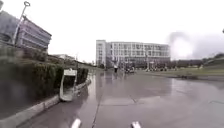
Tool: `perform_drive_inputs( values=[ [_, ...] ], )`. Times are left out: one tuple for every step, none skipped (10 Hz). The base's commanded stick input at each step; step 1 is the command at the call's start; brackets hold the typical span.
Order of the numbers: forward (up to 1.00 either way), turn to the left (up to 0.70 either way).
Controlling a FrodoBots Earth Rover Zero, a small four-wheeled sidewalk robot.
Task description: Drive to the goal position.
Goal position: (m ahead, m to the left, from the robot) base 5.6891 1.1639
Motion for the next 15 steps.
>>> perform_drive_inputs(
  values=[
    [0.70,0.00],
    [0.70,0.00],
    [0.70,0.00],
    [0.70,0.00],
    [0.70,0.00],
    [0.70,0.00],
    [0.70,0.00],
    [0.70,0.00],
    [0.70,0.00],
    [0.70,0.00],
    [0.70,0.00],
    [0.70,0.00],
    [0.70,0.00],
    [0.70,0.00],
    [0.70,0.00]
  ],
)
